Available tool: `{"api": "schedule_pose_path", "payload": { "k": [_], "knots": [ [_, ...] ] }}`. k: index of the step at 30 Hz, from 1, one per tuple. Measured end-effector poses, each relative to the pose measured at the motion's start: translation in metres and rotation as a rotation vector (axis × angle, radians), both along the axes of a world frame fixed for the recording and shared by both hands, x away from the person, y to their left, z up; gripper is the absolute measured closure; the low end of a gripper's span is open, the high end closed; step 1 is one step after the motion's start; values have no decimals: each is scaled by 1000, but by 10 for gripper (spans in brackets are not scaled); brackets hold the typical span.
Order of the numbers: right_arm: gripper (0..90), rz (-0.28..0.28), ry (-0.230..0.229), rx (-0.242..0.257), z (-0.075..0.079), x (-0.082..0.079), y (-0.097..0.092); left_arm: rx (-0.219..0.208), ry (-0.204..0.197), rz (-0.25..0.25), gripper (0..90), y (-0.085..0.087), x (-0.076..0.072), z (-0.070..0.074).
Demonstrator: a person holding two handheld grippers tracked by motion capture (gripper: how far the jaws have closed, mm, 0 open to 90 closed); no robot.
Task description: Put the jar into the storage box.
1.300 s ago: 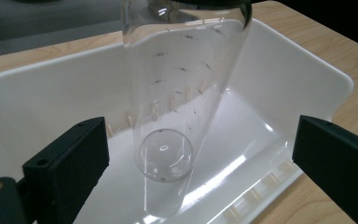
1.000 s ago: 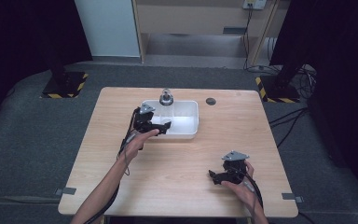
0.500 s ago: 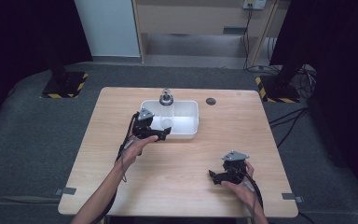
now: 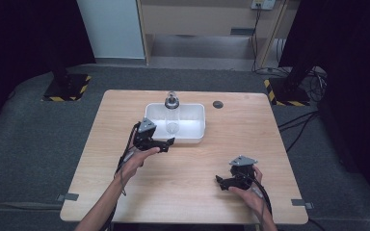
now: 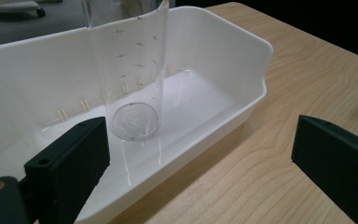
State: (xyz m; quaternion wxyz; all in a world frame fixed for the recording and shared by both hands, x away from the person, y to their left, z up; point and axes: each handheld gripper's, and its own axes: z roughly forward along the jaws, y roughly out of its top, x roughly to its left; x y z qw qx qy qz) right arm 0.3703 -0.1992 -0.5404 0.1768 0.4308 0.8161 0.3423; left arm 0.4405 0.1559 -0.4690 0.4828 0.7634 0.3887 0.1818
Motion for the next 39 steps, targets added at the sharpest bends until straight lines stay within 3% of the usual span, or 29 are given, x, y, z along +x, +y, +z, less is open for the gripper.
{"api": "schedule_pose_path", "payload": {
  "k": [19, 39],
  "knots": [
    [3, 0, 0, 0, 0, 0, 0, -21, -10, -12, 30, 12, -25, -14],
    [3, -1, 1, 0, 0, 0, 0, 30, 4, -22, 29, 22, -44, -31]
  ]
}}
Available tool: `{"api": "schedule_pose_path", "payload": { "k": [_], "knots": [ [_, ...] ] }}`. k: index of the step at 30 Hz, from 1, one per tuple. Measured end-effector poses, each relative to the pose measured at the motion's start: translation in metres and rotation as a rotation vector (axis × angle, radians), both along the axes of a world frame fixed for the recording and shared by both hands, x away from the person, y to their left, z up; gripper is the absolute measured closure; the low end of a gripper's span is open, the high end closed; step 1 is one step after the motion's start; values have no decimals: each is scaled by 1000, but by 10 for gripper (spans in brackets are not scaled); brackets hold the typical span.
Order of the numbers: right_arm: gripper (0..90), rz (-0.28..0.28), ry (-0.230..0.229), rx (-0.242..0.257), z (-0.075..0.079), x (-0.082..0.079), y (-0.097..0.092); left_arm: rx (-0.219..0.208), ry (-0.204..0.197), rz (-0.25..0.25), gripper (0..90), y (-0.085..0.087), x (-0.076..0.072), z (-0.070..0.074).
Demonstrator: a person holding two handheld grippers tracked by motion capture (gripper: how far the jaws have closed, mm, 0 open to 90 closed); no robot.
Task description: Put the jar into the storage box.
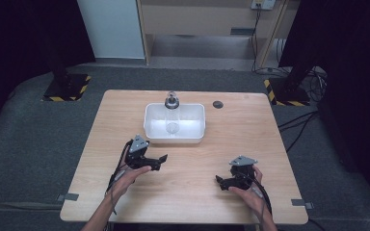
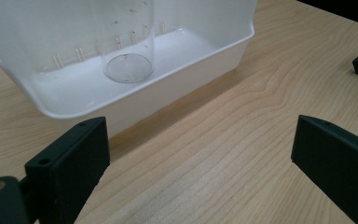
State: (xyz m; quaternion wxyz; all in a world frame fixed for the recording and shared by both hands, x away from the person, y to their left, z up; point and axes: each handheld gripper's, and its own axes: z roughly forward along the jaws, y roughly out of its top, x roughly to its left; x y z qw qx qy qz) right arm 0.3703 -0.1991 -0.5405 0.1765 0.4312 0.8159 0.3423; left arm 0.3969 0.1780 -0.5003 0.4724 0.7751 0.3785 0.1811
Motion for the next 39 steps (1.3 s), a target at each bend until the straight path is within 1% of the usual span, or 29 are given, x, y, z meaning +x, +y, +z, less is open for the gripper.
{"api": "schedule_pose_path", "payload": {
  "k": [10, 20, 29, 39],
  "knots": [
    [2, 1, -1, -1, 0, 0, 0, 21, 1, -11, 26, 4, -11, -6],
    [3, 1, 0, -1, 0, 0, 0, 38, 32, -10, 24, 14, -19, -17],
    [3, 1, -1, -1, 0, 0, 0, 54, 40, -9, 23, 20, -24, -21],
    [3, 1, -1, -1, 0, 0, 0, 58, 44, -5, 24, 25, -31, -22]
  ]
}}
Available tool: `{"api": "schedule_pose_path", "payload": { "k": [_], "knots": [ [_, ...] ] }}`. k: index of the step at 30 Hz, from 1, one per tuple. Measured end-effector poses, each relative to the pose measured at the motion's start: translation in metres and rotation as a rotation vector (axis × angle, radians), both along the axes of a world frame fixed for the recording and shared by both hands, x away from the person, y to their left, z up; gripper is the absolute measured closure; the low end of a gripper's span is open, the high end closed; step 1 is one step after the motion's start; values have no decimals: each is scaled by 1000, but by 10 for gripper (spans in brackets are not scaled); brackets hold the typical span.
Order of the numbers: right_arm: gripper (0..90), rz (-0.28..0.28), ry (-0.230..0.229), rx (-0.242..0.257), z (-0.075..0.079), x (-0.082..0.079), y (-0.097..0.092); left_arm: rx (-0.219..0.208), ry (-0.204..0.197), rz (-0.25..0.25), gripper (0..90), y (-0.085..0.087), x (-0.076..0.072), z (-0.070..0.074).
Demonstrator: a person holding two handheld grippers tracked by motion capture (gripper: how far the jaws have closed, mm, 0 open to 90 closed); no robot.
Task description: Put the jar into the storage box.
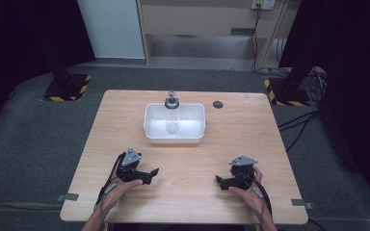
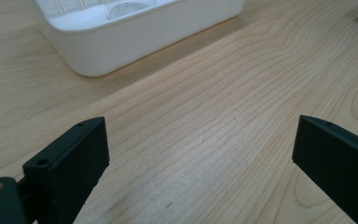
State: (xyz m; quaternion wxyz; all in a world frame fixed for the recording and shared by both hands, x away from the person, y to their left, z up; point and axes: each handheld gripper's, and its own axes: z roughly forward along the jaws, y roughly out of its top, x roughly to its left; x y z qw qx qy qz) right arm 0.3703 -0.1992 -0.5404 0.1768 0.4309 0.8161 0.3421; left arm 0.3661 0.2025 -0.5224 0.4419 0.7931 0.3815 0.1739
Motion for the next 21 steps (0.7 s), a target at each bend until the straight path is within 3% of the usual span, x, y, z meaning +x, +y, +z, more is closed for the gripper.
{"api": "schedule_pose_path", "payload": {
  "k": [21],
  "knots": [
    [3, 0, 0, 0, 0, 0, 0, 17, -3, 12, 23, 11, -19, -3]
  ]
}}
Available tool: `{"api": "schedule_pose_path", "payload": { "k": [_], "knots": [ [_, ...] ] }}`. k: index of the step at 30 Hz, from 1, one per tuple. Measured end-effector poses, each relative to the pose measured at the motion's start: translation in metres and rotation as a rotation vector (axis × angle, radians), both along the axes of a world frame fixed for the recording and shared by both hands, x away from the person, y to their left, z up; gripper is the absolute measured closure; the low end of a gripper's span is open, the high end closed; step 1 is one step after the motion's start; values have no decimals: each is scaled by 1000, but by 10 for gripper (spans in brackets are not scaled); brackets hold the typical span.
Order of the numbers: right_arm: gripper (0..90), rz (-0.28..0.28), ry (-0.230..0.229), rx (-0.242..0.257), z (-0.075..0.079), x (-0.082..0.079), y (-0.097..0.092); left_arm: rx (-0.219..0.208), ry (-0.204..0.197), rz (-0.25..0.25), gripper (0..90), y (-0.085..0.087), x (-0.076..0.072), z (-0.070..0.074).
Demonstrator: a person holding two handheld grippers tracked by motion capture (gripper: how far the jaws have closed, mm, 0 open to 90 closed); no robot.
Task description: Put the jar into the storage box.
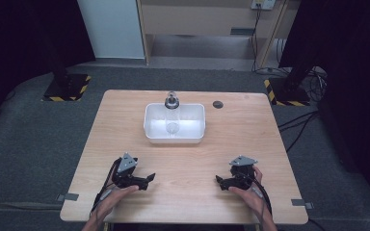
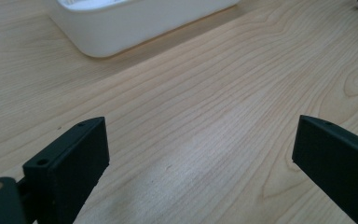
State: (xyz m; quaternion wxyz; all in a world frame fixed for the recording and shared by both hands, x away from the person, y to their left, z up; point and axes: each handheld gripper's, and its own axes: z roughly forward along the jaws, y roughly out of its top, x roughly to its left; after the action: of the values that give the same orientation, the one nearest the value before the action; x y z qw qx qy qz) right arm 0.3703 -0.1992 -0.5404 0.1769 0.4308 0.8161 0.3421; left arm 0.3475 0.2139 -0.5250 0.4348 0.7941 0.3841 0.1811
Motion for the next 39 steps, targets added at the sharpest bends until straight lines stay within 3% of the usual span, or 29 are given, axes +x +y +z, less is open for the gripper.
{"api": "schedule_pose_path", "payload": {
  "k": [39],
  "knots": [
    [3, 0, 0, 0, 0, 0, 0, 64, 25, 18, 24, 8, -19, -8]
  ]
}}
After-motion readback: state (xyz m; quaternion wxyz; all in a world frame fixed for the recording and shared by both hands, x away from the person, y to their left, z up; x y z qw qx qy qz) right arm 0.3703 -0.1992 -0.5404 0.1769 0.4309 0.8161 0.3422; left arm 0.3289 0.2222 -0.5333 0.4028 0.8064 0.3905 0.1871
